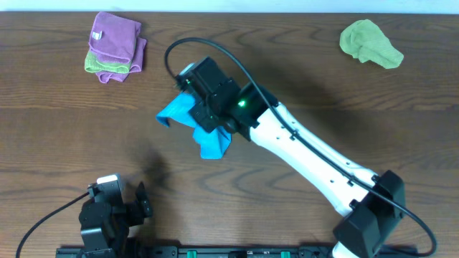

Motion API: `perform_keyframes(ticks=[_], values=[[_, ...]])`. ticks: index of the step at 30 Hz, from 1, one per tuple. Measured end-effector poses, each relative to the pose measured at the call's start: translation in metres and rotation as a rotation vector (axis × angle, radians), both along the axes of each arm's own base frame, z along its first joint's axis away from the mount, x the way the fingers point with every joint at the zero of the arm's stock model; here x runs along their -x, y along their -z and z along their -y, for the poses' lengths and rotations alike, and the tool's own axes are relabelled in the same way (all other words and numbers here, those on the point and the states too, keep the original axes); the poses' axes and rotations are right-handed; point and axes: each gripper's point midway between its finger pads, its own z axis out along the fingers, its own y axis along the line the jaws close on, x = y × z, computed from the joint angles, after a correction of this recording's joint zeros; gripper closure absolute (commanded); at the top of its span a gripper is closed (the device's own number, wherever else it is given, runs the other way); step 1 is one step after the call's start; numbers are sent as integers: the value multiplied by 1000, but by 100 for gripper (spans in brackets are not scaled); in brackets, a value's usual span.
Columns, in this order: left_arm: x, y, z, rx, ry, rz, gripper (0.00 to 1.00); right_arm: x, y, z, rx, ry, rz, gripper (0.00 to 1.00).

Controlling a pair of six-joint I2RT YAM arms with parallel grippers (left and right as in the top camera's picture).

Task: Fold the cloth

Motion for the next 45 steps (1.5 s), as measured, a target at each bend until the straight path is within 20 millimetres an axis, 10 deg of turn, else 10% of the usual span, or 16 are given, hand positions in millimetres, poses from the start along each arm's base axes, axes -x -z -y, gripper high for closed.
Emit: perform_keyframes(ticks=[8,10,12,18,33,45], values=[[-2,-2,3,9,13,13,5,-80,-14,122,135,491,169,93],[-2,-2,5,16,23,14,5,-95,-15,159,161,597,185,70],[-3,-2,7,25,34,15,5,-105,-13,196,191,691,182,23],[-3,-2,13,45,60,17,5,-108,8,271,236,825,64,5],[-20,-28,27,157,89,147,5,-47,49,145,-27,406,-315,11],[-30,-51,39,234,128,23,5,-42,135,118,6,369,-434,16]])
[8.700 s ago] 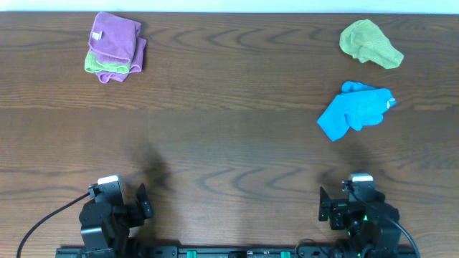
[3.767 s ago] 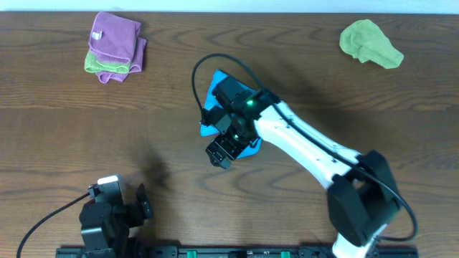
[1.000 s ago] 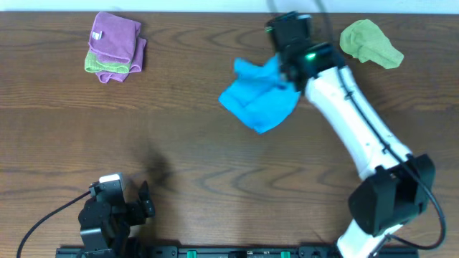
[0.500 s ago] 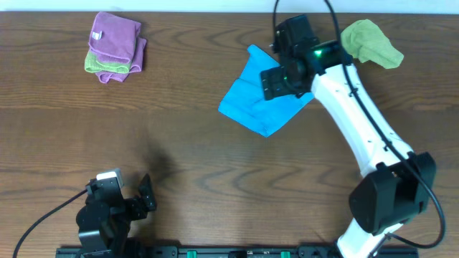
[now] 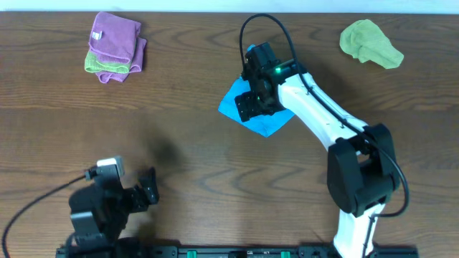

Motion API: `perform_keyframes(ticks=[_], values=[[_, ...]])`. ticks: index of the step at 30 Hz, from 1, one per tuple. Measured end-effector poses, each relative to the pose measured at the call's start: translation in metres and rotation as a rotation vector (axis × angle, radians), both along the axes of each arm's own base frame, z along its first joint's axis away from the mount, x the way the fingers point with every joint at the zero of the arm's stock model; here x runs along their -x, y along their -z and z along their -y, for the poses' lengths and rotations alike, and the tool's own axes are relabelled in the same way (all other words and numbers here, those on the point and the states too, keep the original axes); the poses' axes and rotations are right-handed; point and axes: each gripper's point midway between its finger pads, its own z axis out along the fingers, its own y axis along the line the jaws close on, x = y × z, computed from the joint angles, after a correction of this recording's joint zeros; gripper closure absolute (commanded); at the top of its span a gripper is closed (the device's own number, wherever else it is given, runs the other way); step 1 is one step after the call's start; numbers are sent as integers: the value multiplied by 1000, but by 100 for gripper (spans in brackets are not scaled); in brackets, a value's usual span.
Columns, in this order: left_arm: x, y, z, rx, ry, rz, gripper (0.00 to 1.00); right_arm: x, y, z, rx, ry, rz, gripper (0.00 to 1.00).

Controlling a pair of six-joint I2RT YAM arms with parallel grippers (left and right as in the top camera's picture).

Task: Fold the cloth
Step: 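Move the left gripper to the blue cloth's left corner and grasp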

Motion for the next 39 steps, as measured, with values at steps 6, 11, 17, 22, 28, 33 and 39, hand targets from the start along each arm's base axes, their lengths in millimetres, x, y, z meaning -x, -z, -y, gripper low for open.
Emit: perform_keyframes(ticks=[6,11,17,22,28,33,39], values=[[-22,-24,12,70,64,-116,5,-9,14,2,22,32,11,23],[-43,-39,25,146,135,-169,5,-16,13,5,43,48,46,27],[-57,-40,42,244,215,-225,5,-16,30,9,76,52,24,28],[-61,-42,53,304,270,-222,5,-16,50,11,98,63,-3,31],[-62,-46,58,328,298,-211,5,-20,53,11,101,73,9,37],[-62,-45,59,334,301,-217,5,-23,53,13,114,85,25,42],[-62,-44,59,335,301,-219,5,-26,53,16,128,99,36,53]])
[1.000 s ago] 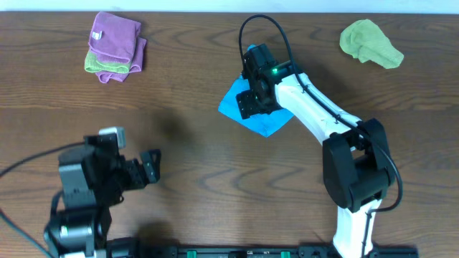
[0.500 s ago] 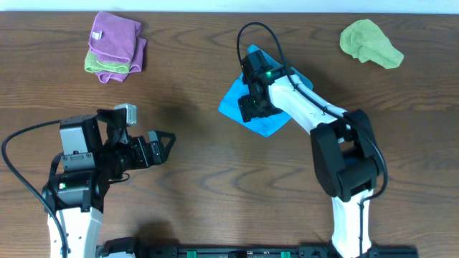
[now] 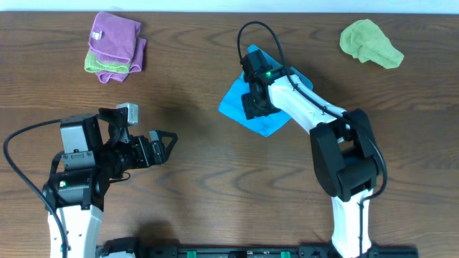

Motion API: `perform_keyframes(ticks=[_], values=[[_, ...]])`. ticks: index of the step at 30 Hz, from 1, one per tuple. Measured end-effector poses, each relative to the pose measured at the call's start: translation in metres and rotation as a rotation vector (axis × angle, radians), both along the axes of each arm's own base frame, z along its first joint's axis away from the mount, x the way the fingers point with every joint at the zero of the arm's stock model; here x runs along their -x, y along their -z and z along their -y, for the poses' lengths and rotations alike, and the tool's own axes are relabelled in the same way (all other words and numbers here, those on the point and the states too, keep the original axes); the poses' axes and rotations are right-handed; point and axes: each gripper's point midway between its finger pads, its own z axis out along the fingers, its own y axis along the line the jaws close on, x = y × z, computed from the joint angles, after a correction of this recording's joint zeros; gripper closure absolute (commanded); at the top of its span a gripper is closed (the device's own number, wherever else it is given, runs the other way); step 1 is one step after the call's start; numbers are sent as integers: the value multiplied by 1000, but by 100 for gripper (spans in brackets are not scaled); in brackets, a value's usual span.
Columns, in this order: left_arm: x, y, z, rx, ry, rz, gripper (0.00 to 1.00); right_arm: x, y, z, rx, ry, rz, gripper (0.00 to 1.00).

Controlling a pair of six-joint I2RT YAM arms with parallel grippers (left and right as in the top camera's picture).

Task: Fold the cloth
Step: 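Move the left gripper to the blue cloth's left corner and grasp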

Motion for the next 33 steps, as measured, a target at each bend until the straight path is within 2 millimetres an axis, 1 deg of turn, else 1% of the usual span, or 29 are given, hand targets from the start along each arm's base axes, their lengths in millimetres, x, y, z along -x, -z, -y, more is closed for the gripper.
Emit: perform_keyframes(ticks=[4,5,8,10,11,12,17,20,22,25,28,31,33], values=[[0,0,0,0,0,0,5,-1,0,1,7,5,4,56],[0,0,0,1,1,1,5,-1,0,2,9,6,5,59],[0,0,1,3,2,1,5,-2,0,2,9,5,8,73],[0,-1,1,5,4,2,5,-3,0,1,8,4,13,85],[0,-1,1,6,4,2,5,-4,-1,1,7,10,17,94],[0,-1,1,6,4,2,5,-4,-1,1,7,7,20,99],[0,-1,1,6,4,2,5,-5,-1,1,9,11,22,99],[-1,-1,1,7,3,5,5,0,0,6,27,31,5,99],[-2,-2,1,11,-2,7,5,4,-5,10,39,51,-4,99],[-3,-1,1,17,-9,-2,5,8,-22,15,46,74,5,99],[-5,6,1,26,-12,-38,5,15,-52,22,50,113,26,99],[-7,20,7,38,1,-108,5,27,-77,32,63,164,33,99],[-7,31,14,42,24,-156,5,35,-84,39,80,201,22,99]])
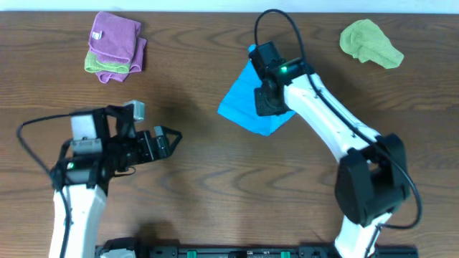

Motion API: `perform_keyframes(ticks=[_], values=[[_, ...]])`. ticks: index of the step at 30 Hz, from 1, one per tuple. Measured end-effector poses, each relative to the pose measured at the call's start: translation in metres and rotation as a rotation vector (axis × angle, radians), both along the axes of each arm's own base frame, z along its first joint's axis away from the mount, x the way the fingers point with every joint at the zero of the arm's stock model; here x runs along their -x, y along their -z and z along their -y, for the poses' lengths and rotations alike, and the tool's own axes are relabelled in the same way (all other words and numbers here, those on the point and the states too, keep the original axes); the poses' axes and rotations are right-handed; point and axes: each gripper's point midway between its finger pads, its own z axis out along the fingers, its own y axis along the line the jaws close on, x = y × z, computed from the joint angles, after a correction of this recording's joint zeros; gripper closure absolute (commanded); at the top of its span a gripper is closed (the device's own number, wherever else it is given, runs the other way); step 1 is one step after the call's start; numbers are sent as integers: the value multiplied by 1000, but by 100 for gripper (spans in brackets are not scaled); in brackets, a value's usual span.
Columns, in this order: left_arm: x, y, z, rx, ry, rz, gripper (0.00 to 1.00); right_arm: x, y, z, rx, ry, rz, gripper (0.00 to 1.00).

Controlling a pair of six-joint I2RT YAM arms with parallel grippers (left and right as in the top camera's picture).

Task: Fold the cloth
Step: 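Move the left gripper to the blue cloth's left corner and grasp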

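Observation:
The blue cloth (pixel 240 107) lies fairly flat on the wooden table (pixel 215 193), right of centre, with one corner pointing to the far edge. My right gripper (pixel 270 102) sits over the cloth's right part, pointing down; its body hides the fingers, so their state cannot be read. My left gripper (pixel 171 141) hovers over the table left of the cloth, open and empty, its fingers pointing right toward the cloth with a clear gap between.
A stack of folded purple and green cloths (pixel 115 46) lies at the far left. A crumpled green cloth (pixel 369 43) lies at the far right. The right arm's black cable (pixel 287 21) loops above its wrist.
The left gripper has shifted a little to the right, nearer the cloth. The right gripper has moved slightly right on the cloth and its arm has swung outward. The cloth lies much as before.
First the right gripper held the blue cloth bunched up left of centre, with the left arm parked at the front edge. Then the cloth lay spread right of centre under the right gripper. Later the left arm stood out over the table, open, and has since edged toward the cloth.

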Motion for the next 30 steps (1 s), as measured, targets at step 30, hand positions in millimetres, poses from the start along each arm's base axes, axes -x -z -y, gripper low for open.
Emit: perform_keyframes(ticks=[30], values=[[-60,60,69,151,128,-139,5,74,4,15,-161,125,10,98]])
